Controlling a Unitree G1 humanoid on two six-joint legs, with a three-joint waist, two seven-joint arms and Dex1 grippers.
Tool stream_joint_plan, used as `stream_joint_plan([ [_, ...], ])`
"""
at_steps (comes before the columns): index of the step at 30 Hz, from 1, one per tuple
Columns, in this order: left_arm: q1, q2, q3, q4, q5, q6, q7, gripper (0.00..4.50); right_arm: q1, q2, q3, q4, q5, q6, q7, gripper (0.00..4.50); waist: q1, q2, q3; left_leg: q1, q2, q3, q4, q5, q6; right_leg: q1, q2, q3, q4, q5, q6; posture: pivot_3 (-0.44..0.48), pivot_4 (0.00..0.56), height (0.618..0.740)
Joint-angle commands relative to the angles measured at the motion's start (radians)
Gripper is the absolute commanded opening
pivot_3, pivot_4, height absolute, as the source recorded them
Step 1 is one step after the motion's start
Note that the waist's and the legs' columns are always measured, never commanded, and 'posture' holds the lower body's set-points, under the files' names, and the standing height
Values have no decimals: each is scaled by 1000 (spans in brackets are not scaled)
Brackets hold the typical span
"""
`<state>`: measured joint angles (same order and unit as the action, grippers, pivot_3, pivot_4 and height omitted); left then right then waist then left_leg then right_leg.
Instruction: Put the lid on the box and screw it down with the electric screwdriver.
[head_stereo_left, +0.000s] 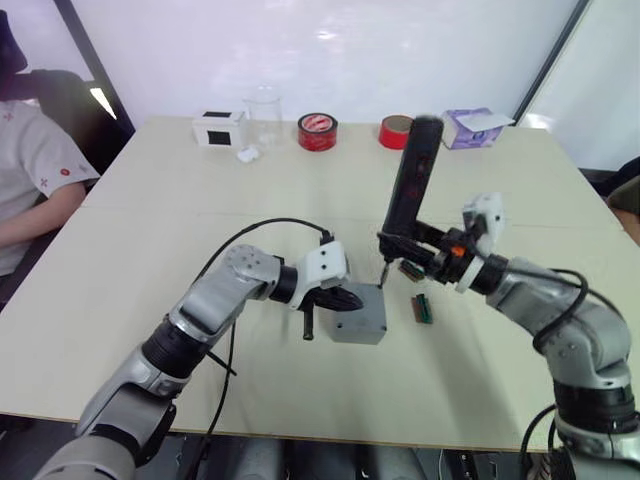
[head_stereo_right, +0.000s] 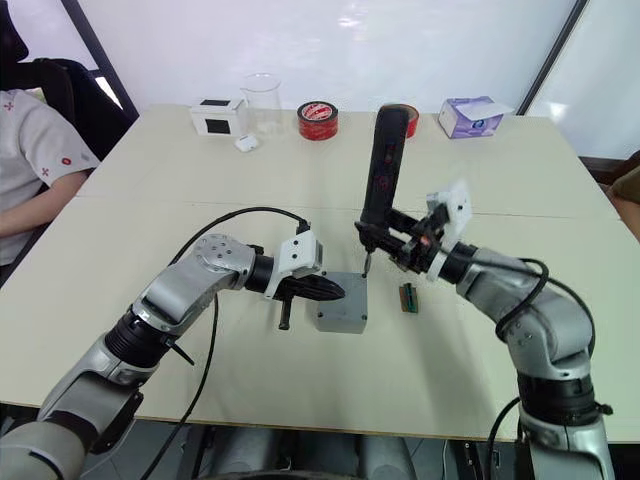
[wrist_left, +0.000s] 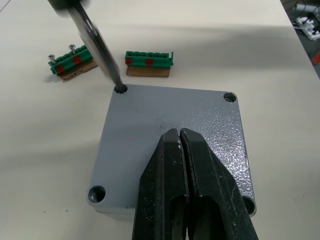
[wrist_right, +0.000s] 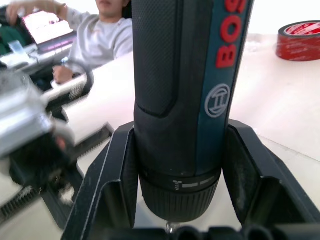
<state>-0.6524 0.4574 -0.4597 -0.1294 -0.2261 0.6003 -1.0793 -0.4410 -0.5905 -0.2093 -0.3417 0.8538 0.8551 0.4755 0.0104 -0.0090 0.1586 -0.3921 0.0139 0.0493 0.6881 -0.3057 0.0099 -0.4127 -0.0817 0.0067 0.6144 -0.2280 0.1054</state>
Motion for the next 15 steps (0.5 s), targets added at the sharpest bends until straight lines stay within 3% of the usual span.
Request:
stream_joint_plan([
  [1, 9, -29, 17, -5, -2, 28, 44, 0, -211, -89, -63, 64, -15, 208, -192, 1773, 0, 2, 1, 0, 0, 1, 0, 0, 0, -1, 0, 0, 1, 0, 0, 0, 150, 740],
  [5, -2, -130, 149, -23, -74, 51, 155, 0, -342, -53, -175, 134, 152, 267, -189, 1773, 1, 1, 2, -5, 0, -1, -3, 0, 0, -4, 0, -1, -1, 0, 0, 0, 150, 740],
  [9, -12, -215, 291, -48, -108, 14, 293, 0, -399, -103, -220, 213, 144, 323, -236, 1773, 0, 2, 2, -17, 0, 0, -2, 1, -1, -19, 0, -1, 1, 3, 5, 0, 150, 740],
  [15, -2, -78, 334, -168, -281, 178, 140, 0, -349, -323, -222, 347, 177, 587, -140, 1773, 3, 2, 2, -18, -1, 0, -2, 1, -1, -18, 0, -2, -1, 3, 4, 0, 150, 740],
])
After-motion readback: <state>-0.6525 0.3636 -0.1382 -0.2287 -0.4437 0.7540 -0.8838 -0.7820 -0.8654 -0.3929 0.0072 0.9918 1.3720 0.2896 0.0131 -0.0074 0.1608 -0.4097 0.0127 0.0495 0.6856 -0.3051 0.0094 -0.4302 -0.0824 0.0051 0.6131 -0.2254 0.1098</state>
